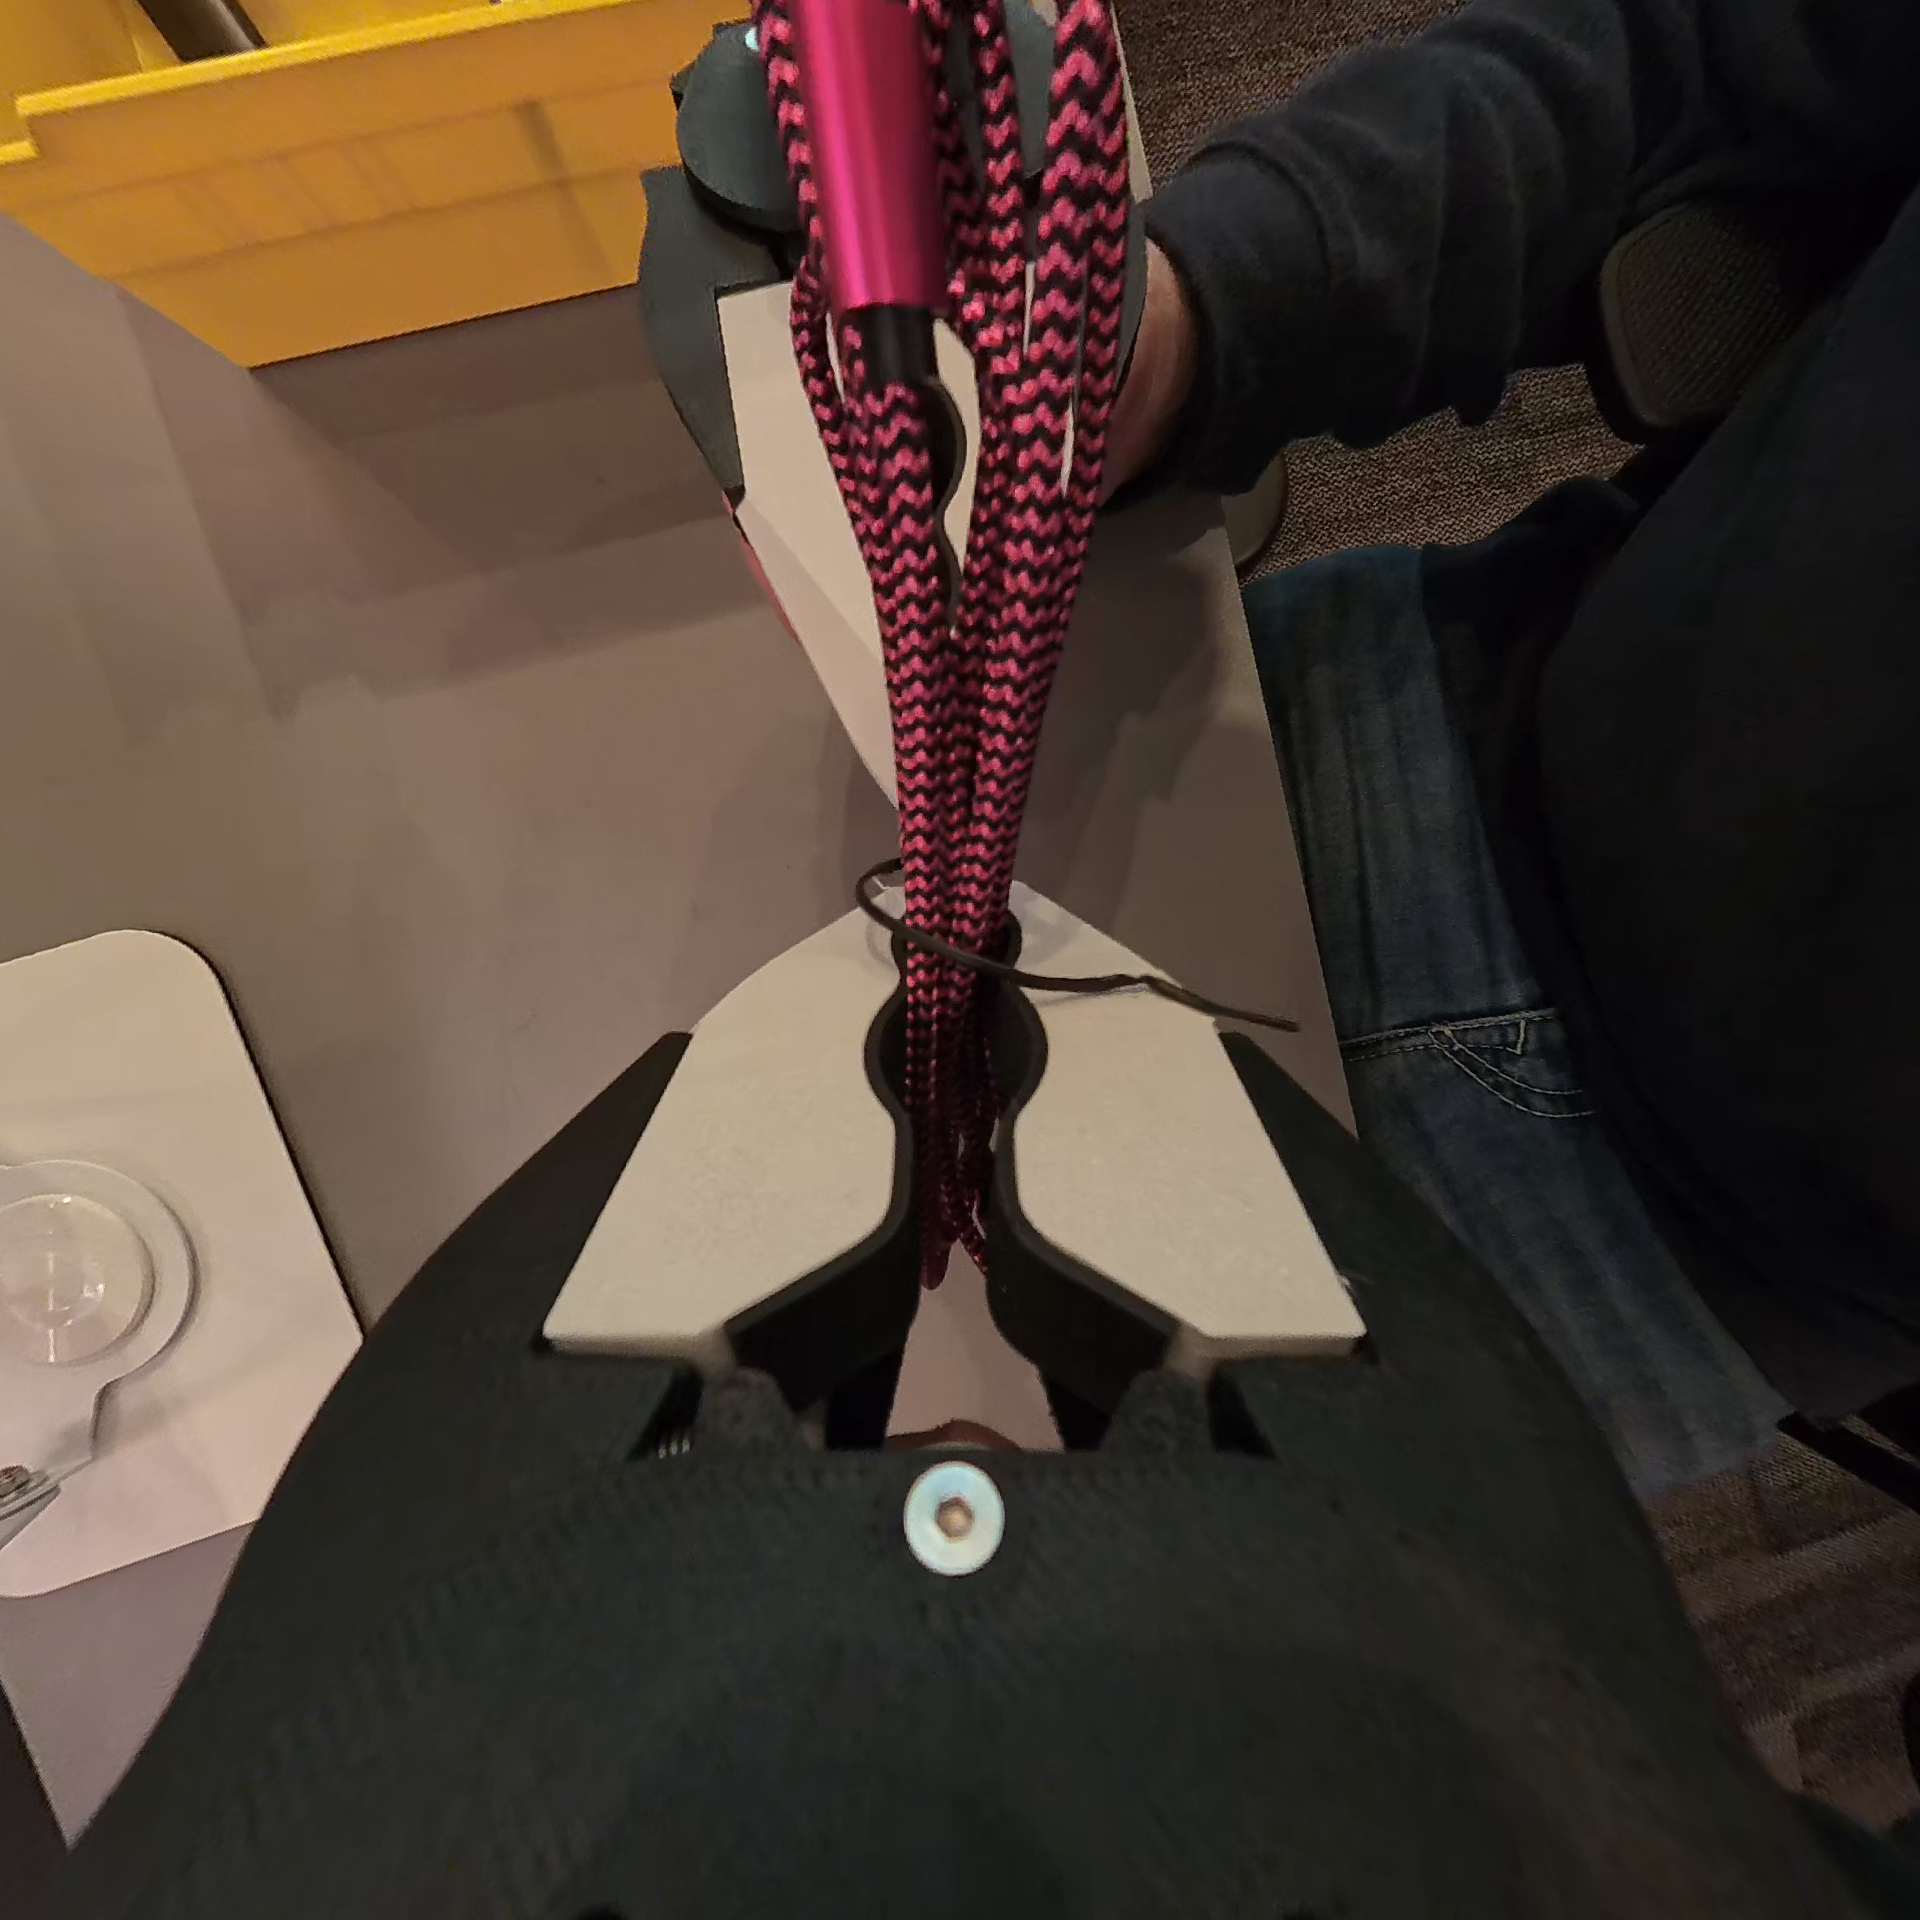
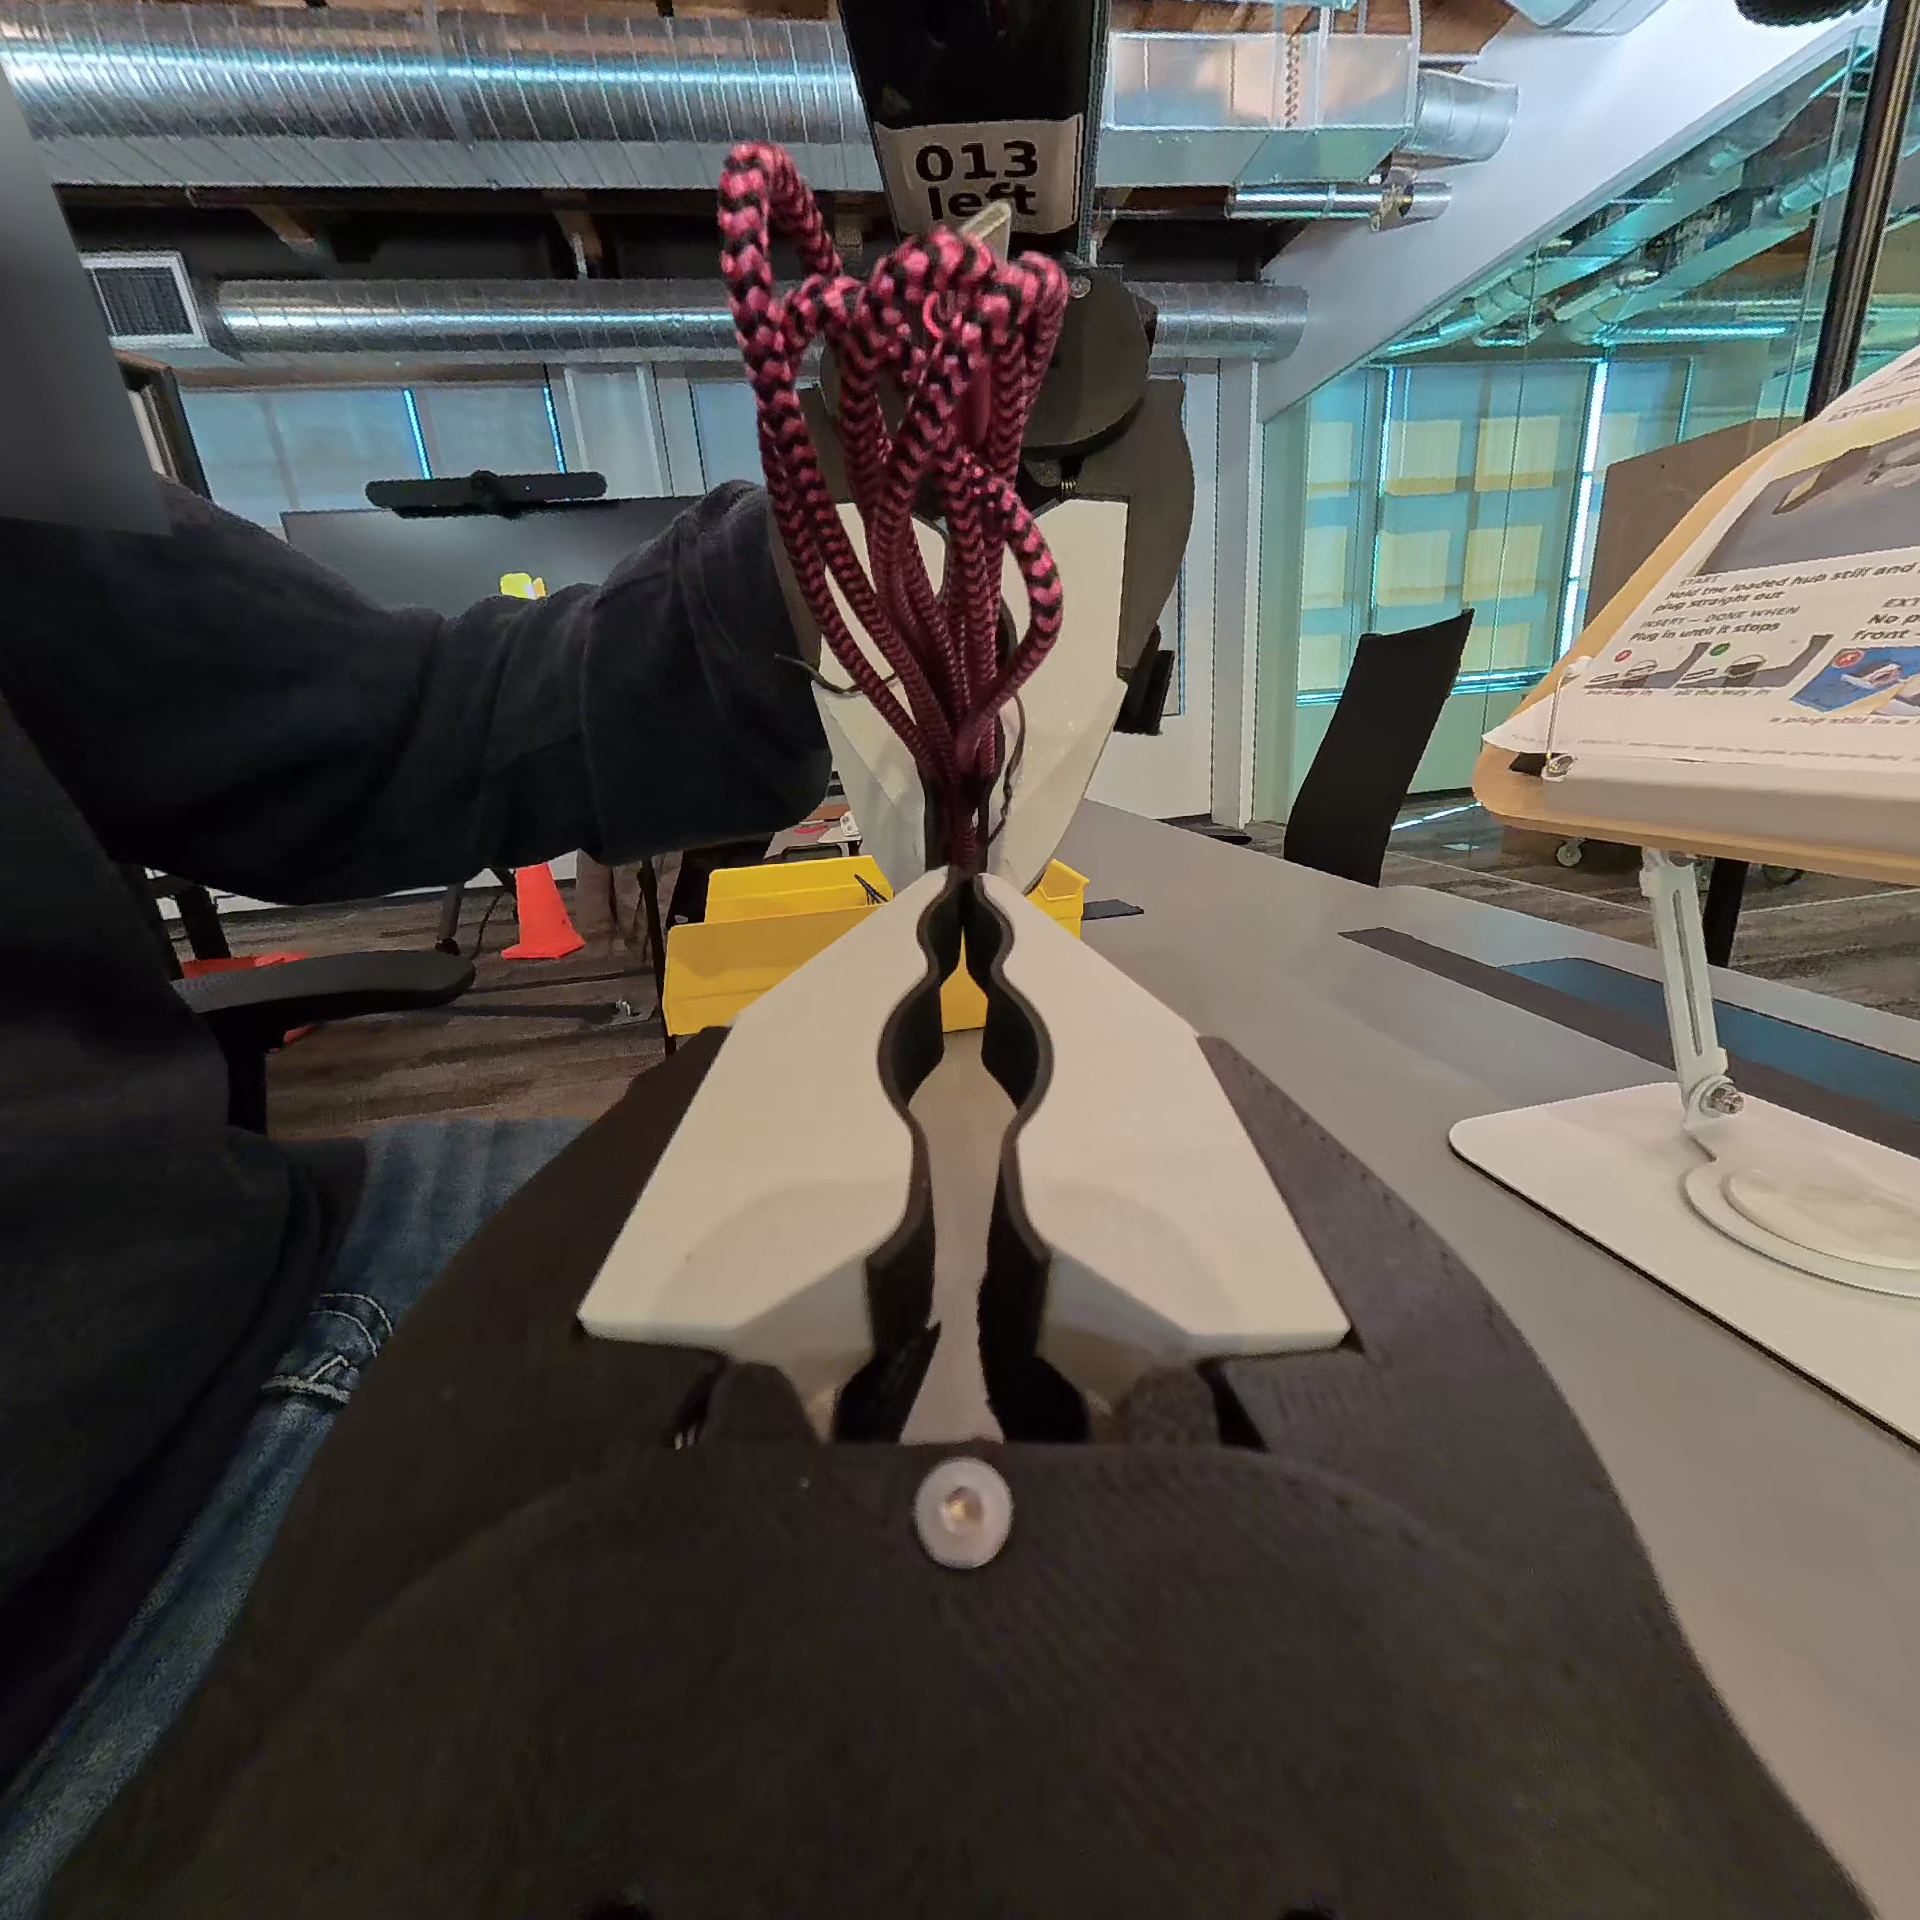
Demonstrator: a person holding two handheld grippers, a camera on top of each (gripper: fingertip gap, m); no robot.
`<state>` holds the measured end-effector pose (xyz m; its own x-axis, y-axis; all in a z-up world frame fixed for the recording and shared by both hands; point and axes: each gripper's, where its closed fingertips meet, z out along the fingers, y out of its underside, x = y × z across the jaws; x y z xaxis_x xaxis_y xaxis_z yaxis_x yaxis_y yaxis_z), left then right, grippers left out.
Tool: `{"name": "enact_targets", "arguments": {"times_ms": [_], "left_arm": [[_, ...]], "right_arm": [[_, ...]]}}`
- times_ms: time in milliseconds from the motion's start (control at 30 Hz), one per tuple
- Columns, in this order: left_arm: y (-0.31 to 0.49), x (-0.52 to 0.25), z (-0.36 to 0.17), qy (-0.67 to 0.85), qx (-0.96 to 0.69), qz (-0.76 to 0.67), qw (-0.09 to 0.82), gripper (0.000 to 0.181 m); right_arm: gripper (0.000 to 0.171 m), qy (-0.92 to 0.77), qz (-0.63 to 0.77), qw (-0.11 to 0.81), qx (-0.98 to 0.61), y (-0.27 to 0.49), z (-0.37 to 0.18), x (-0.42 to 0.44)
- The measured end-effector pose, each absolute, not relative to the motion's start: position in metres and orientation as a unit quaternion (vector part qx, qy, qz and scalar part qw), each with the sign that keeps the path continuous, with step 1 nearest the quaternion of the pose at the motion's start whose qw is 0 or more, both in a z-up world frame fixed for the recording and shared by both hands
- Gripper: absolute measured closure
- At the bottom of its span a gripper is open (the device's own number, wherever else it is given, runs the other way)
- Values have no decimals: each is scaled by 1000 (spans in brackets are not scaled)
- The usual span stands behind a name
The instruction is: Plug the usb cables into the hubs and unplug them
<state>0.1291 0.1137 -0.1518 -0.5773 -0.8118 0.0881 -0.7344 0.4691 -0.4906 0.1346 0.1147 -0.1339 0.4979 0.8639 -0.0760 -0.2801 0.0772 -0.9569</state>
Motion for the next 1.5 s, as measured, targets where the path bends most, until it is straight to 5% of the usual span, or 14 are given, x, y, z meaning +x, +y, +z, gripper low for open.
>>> {"name": "enact_targets", "arguments": {"times_ms": [400,967,1200,1500], "left_arm": [[116,135,-154,860,-450,-220,96,173],[111,141,-155,868,-443,-206,91,173],[109,145,-157,871,-441,-199,91,173],[106,147,-156,873,-437,-196,95,173]], "right_arm": [[160,-268,416,681,-540,118,-132,136],[86,-265,419,696,-519,117,-116,138],[115,-268,405,704,-518,119,-111,134],[123,-264,414,702,-516,117,-115,138]]}}
